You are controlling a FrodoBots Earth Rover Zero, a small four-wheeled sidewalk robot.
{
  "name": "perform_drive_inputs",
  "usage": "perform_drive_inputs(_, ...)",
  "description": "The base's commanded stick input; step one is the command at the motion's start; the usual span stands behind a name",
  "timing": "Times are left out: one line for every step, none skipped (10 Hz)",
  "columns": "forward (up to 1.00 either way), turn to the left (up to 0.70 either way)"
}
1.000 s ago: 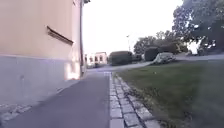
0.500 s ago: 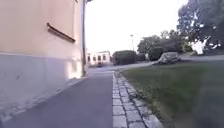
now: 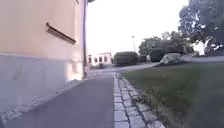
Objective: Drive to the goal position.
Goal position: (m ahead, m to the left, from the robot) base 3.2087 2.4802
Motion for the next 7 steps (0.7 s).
perform_drive_inputs(0.50,0.00)
perform_drive_inputs(0.50,0.00)
perform_drive_inputs(0.50,0.00)
perform_drive_inputs(0.50,0.00)
perform_drive_inputs(0.50,0.00)
perform_drive_inputs(0.50,0.00)
perform_drive_inputs(0.50,0.00)
